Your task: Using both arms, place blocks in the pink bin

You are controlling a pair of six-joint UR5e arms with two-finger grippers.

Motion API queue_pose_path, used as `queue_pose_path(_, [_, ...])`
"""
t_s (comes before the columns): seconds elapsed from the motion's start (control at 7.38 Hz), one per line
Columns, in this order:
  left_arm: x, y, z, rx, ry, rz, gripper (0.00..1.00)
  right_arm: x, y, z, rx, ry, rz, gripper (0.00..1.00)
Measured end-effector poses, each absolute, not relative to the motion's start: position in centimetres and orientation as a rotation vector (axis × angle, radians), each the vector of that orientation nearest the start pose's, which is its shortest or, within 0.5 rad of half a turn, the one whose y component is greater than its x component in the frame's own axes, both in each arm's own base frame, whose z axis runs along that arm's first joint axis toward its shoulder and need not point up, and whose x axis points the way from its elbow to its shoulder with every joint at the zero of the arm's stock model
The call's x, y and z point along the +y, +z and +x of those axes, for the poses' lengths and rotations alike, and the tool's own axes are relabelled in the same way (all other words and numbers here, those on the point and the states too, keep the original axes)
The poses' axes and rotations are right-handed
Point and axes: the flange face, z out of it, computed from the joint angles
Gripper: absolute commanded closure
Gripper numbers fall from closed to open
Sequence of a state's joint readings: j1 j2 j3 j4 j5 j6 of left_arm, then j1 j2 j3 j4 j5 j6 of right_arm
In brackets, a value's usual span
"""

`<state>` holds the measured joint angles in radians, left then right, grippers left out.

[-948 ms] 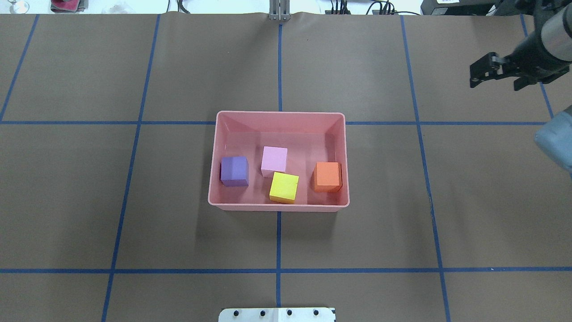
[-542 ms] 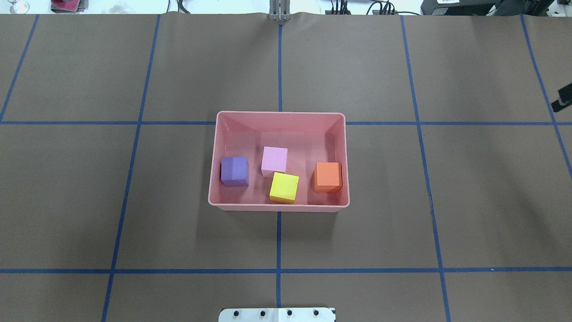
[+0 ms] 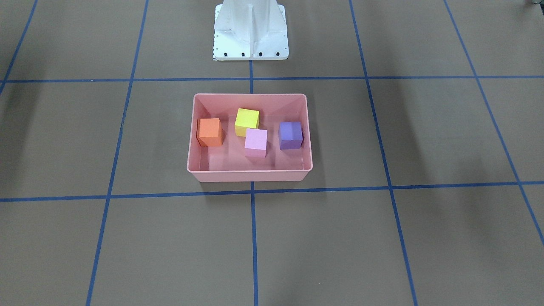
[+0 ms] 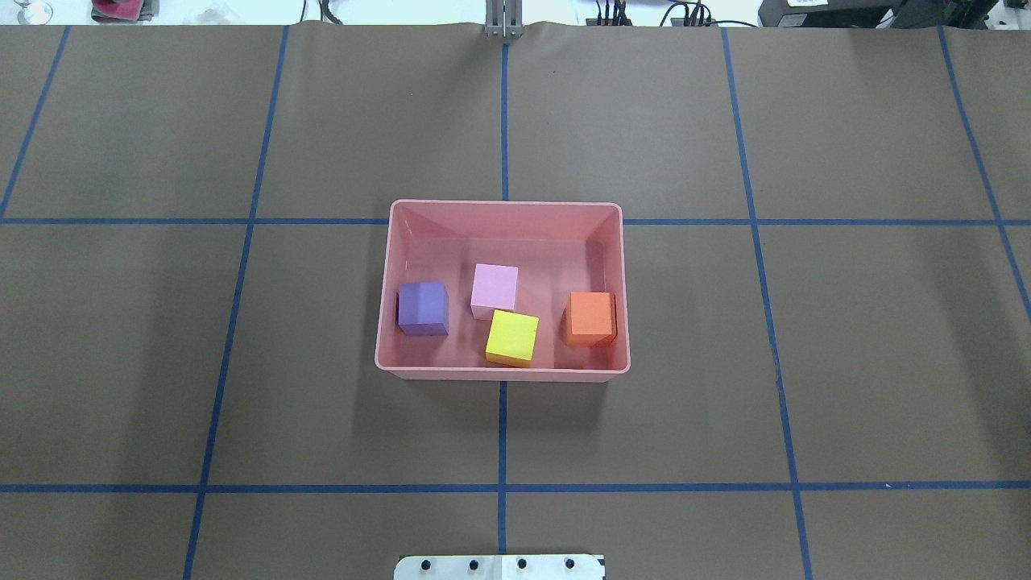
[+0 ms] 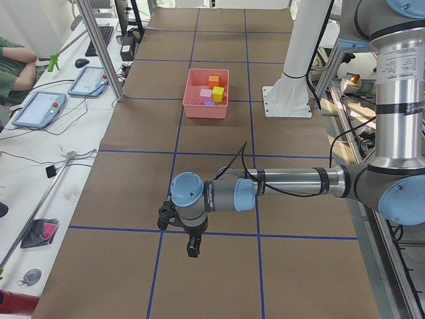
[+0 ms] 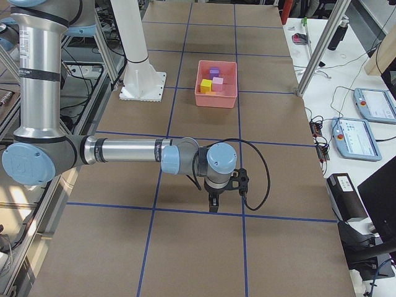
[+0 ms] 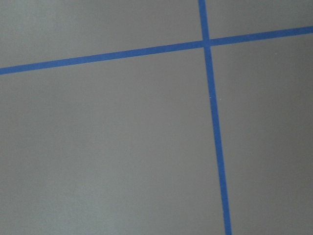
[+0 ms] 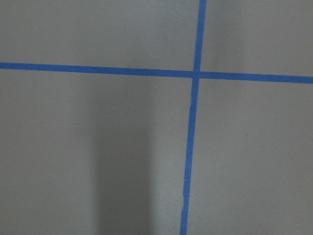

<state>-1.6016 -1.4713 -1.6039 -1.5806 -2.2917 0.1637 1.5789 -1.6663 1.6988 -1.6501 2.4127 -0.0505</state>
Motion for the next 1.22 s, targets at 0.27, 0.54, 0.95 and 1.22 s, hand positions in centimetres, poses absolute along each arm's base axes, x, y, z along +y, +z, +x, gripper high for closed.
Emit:
queue_pose_path(0.27, [-45.1, 67.6, -8.3, 0.726, 0.031, 0.034, 0.00, -44.2, 65.0, 7.2, -0.841, 0.000, -0.021, 0.00])
queue_pose_path(0.54, [-45.6, 64.5, -7.9, 0.769, -0.031, 0.053, 0.00, -43.9, 65.8, 8.0, -0.838, 0.022, -0.028, 0.00])
queue_pose_path(0.95, [-45.8, 62.9, -7.6, 0.785, -0.045, 0.066, 0.00, -43.9, 66.6, 8.6, -0.798, 0.030, -0.030, 0.00])
queue_pose_path(1.22, [-45.7, 62.8, -7.6, 0.784, -0.044, 0.067, 0.00, -44.4, 65.2, 8.8, -0.779, 0.009, 0.024, 0.00])
